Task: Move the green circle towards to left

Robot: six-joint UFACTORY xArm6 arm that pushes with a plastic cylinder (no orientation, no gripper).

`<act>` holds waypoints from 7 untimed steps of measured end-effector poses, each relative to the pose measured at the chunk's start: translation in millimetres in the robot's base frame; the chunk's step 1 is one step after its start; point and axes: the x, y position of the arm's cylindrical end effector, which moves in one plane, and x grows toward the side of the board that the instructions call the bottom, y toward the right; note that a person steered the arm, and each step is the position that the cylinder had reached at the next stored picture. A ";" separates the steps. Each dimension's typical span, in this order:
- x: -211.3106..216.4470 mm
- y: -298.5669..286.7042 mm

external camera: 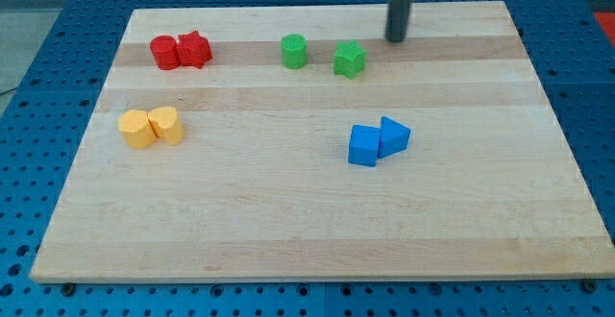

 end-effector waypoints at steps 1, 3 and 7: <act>38.7 -7.6; 69.3 -104.9; 28.0 -211.3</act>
